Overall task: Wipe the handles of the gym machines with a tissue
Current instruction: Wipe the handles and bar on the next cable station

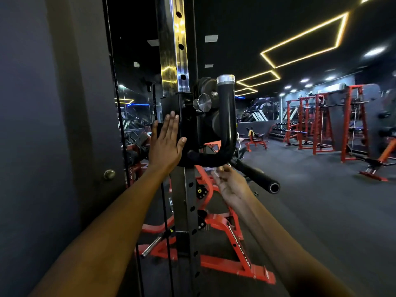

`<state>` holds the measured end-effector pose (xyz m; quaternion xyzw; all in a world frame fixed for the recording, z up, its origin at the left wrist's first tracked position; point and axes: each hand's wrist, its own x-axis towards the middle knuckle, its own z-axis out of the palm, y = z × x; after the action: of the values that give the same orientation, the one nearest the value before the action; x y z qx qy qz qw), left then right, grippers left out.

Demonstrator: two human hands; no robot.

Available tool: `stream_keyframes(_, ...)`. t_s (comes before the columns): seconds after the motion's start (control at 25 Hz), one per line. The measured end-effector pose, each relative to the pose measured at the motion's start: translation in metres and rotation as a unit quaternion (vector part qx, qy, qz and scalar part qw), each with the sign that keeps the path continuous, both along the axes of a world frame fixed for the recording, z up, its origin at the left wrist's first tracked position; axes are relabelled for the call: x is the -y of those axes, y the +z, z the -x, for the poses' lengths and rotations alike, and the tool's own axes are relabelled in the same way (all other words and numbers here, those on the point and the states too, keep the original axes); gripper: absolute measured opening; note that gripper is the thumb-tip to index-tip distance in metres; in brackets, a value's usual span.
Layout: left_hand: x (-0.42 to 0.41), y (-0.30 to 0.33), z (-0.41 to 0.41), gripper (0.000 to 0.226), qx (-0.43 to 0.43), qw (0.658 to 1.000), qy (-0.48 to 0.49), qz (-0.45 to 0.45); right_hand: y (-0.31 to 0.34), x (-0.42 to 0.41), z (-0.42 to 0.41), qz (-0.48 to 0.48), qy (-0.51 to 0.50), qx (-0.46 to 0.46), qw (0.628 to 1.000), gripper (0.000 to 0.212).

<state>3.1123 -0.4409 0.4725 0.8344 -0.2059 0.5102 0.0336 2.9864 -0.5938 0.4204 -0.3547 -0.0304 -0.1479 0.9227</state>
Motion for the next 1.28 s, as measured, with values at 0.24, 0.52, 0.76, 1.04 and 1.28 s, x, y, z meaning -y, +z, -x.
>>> stream_keyframes(0.24, 0.0, 0.001, 0.006, 0.063, -0.002, 1.0, -0.009, -0.001, 0.044, 0.026, 0.043, 0.169, -0.079, -0.075, 0.98, 0.03)
stream_keyframes(0.52, -0.001, 0.002, 0.007, 0.065, 0.002, 1.0, -0.002, 0.003, 0.132, 0.018, 0.063, 0.539, -0.515, 0.221, 0.628, 0.027)
stream_keyframes(0.76, -0.002, 0.0, 0.003, 0.067, -0.001, 0.999, -0.038, 0.016, 0.006, 0.023, 0.067, 0.67, -0.506, 0.27, 0.471, 0.041)
stream_keyframes(1.04, 0.0, -0.004, -0.001, 0.067, 0.007, 0.999, -0.035, 0.028, 0.138, 0.017, 0.059, 0.707, -0.554, 0.272, 0.343, 0.032)
stream_keyframes(1.28, -0.001, -0.004, -0.004, 0.067, 0.014, 0.999, -0.042, 0.025, 0.038, 0.021, 0.067, 0.852, -0.422, 0.274, 0.147, 0.037)
